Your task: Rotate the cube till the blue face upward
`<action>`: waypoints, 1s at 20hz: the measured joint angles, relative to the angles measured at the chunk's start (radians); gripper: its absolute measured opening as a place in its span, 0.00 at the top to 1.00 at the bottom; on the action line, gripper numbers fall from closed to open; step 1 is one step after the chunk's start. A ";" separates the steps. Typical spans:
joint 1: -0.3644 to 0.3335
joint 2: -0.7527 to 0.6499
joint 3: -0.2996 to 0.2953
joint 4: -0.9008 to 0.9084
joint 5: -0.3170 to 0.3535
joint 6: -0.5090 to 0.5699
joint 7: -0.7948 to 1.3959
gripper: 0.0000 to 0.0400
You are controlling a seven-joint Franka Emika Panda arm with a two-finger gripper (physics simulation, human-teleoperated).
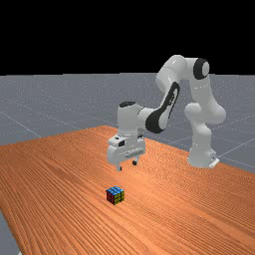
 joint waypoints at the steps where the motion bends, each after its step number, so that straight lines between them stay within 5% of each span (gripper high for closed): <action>1: 0.002 0.000 -0.003 0.001 0.004 -0.003 0.017 0.00; 4: 0.002 -0.001 -0.007 0.002 0.009 -0.007 0.038 0.00; 5: 0.016 -0.028 -0.040 -0.008 0.020 -0.064 0.188 0.39; 6: 0.019 -0.049 -0.075 0.001 0.035 -0.116 0.341 0.63; 9: 0.038 -0.059 -0.158 0.039 0.104 -0.217 0.845 0.91; 13: 0.066 -0.044 -0.213 0.064 0.207 -0.272 1.333 0.99; 20: 0.070 -0.042 -0.220 0.077 0.234 -0.272 1.417 1.00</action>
